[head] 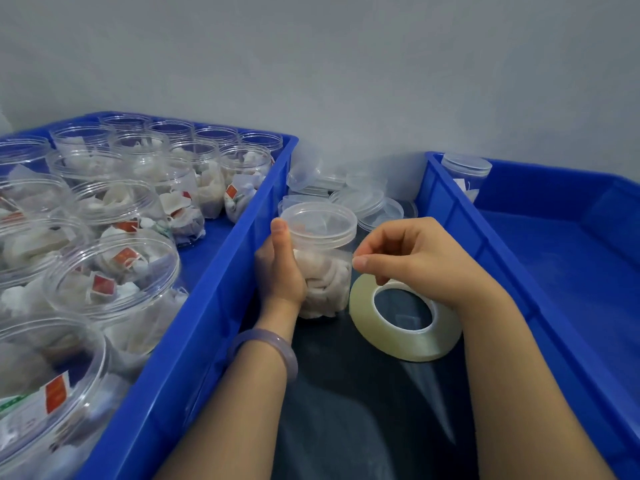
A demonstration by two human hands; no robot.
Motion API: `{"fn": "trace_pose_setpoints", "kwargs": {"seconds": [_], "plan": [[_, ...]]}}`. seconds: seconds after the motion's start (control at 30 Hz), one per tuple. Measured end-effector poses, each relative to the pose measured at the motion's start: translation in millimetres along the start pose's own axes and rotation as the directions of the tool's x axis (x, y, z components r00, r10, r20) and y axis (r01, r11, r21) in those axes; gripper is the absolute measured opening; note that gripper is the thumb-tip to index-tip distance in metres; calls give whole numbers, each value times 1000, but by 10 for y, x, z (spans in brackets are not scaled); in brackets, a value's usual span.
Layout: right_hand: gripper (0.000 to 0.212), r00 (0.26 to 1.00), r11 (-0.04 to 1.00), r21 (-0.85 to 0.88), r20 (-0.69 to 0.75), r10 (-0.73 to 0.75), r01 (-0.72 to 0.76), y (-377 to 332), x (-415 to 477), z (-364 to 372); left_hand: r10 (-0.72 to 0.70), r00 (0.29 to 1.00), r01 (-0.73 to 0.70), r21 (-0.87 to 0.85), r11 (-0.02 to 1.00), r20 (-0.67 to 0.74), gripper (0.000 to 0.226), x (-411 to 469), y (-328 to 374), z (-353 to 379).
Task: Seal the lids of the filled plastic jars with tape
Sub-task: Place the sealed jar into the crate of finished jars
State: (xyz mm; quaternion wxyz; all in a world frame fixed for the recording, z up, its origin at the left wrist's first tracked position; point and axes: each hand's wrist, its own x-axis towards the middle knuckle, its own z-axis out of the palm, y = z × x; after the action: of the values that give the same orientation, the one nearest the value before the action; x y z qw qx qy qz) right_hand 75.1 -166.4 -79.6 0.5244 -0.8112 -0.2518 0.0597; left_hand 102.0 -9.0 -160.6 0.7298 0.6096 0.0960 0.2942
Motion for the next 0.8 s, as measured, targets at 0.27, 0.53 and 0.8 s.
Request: {"fn": "trace_pose_setpoints", "kwargs": {"seconds": [0.27, 0.53, 0.8], "plan": [[16, 999, 999, 18, -8, 40, -40, 49, 140, -21, -96, 991, 109, -133, 985, 97, 78, 93, -55, -20], [20, 1000, 1000, -1, 11, 11, -11, 96, 206, -81, -98, 987, 115, -140, 983, 126, 80, 57, 6, -18], [11, 1000, 1000, -27, -18, 13, -13, 126, 240, -91, -96, 987, 113, -138, 984, 127, 87, 42, 34, -16]]}}
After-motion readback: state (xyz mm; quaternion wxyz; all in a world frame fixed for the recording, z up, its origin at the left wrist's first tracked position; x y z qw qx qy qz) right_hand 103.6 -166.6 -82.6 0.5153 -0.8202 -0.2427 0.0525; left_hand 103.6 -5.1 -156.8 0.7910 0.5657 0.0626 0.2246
